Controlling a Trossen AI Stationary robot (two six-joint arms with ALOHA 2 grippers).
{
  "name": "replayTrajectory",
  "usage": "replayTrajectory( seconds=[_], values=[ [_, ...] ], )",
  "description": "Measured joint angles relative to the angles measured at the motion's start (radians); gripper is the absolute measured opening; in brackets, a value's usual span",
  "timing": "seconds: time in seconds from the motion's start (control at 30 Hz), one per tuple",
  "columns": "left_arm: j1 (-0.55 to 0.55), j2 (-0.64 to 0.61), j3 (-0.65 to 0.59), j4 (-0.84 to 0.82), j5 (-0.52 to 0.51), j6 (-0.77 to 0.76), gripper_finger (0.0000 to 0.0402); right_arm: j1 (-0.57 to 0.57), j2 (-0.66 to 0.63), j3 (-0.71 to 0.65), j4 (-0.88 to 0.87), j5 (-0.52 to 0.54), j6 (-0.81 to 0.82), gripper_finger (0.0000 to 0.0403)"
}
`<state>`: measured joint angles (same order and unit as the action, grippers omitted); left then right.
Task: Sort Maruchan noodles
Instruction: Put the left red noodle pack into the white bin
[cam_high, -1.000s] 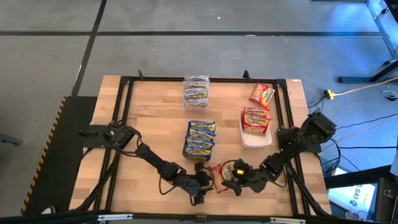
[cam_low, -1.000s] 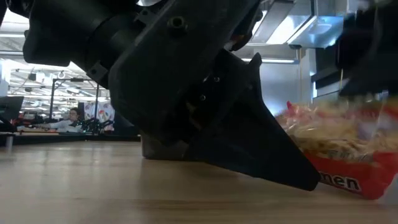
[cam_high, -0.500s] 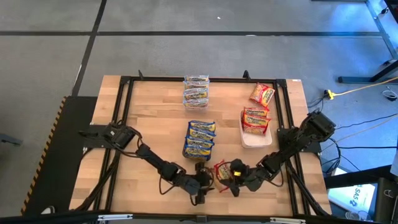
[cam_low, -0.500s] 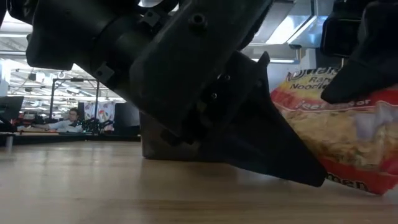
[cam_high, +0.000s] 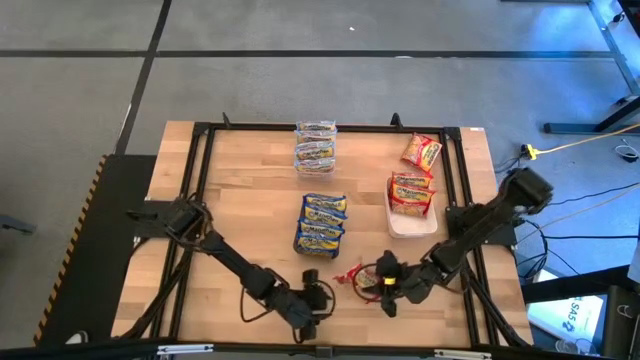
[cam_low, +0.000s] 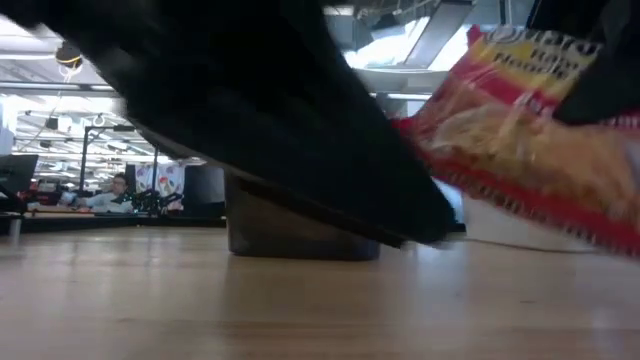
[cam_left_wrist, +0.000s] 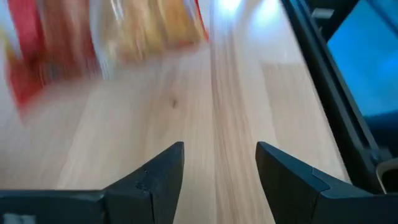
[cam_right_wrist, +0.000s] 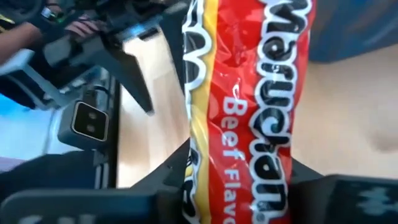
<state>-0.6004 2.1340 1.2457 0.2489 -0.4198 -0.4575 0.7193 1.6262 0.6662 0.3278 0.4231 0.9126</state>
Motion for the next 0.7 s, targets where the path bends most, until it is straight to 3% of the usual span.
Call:
replayTrajectory(
  seconds=[0.17,0.3,0.37,0.53,0.7],
  values=[
    [-0.026,-0.078,0.001,-0.155,0.012,-0.041,0.0195,0.000,-0.196,0.000,-0.258,0.021,-0.036,0.0098],
    [-0.027,-0.126,0.001,-0.144,0.199,-0.074,0.0195,0.000,-0.395,0.000,-0.459,0.041,-0.113,0.0077],
    [-0.028,-0.150,0.002,-0.178,0.238,-0.085,0.0195,0.000,-0.494,0.000,-0.557,0.058,-0.138,0.0077],
    [-0.035,-0.202,-0.014,-0.265,0.228,-0.084,0.0195,-0.001,-0.721,0.000,-0.830,0.129,-0.132,0.0095],
    [-0.040,-0.290,-0.115,-0.223,0.196,-0.087,0.0195,-0.061,-0.871,0.000,-1.027,0.127,-0.136,0.0078]
  ],
)
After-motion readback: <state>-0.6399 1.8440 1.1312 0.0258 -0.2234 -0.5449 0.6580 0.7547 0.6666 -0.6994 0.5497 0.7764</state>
